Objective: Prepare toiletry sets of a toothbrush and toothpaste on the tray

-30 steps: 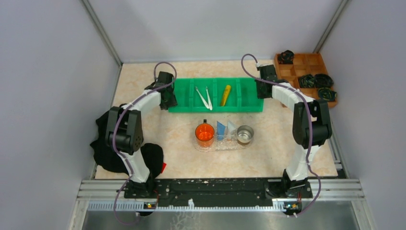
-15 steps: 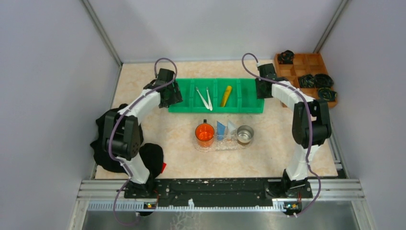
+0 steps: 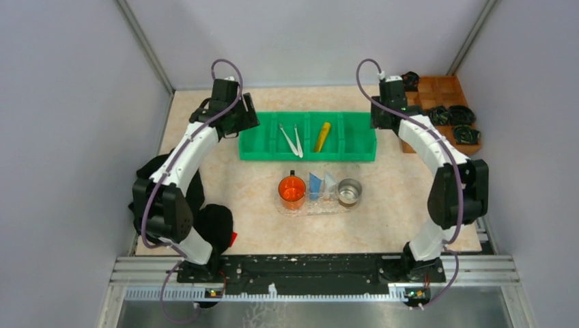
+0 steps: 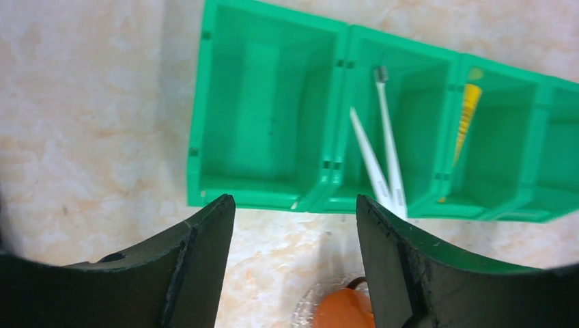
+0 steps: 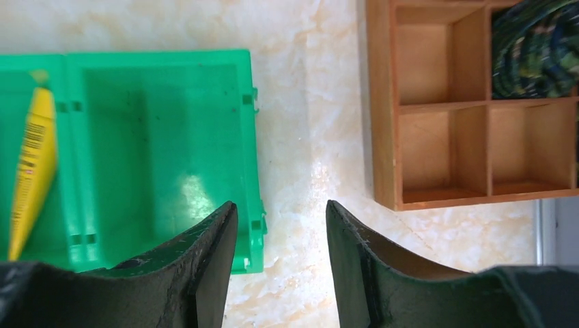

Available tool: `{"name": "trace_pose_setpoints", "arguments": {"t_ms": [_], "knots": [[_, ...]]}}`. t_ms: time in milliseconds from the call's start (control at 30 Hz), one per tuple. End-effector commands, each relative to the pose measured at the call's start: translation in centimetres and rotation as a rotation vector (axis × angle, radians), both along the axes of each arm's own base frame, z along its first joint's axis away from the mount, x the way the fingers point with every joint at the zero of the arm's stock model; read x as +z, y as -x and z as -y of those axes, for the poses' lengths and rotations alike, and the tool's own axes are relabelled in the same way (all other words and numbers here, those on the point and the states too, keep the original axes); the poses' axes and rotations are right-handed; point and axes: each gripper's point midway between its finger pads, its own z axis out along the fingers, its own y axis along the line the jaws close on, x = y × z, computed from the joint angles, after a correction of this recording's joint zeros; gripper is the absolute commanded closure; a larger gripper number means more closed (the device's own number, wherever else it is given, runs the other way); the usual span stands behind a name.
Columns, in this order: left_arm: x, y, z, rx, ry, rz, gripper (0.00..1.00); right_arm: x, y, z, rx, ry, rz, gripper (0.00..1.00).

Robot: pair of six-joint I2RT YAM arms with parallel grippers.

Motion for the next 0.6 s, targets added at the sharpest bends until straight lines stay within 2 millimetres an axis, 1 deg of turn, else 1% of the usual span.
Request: {"name": "trace_pose_setpoints", "arguments": {"t_ms": [0,133,200,267,300,333,367,433,500,567], "knots": [[2.3,0.0,4.6,-0.158,0.081,0.019,0.28,7.3,0.7,-0.1,-0.018,-0.066,0.181,0.50],[2.2,-0.7,8.9,-0.250,0.099,0.002,0.27,8.2,2.1,-0.9,0.011,-0.104,0.190,0.52],[1.6,-1.3,10.5,-0.276,0.137,-0.018,0.26,8.3,2.7,-1.5,0.028,-0.118,0.186,0.53],[0.8,-2.0,11.4,-0.267,0.166,-0.051,0.26,8.3,3.2,-2.0,0.045,-0.133,0.182,0.54],[0.1,-2.3,11.9,-0.271,0.180,-0.070,0.26,8.4,3.4,-2.3,0.054,-0.138,0.184,0.55],[0.2,-2.5,12.4,-0.282,0.198,-0.073,0.26,8.1,3.6,-2.5,0.061,-0.143,0.181,0.55],[-0.5,-2.7,13.1,-0.289,0.209,-0.093,0.25,8.0,3.8,-2.7,0.068,-0.148,0.177,0.55],[-1.2,-2.8,14.2,-0.303,0.219,-0.126,0.26,7.4,4.0,-2.8,0.074,-0.154,0.168,0.56],[-2.1,-3.0,14.9,-0.298,0.196,-0.149,0.26,6.9,4.1,-3.1,0.083,-0.161,0.159,0.57],[-3.6,-3.1,15.3,-0.295,0.194,-0.186,0.27,6.4,4.2,-3.3,0.088,-0.164,0.151,0.57]]}}
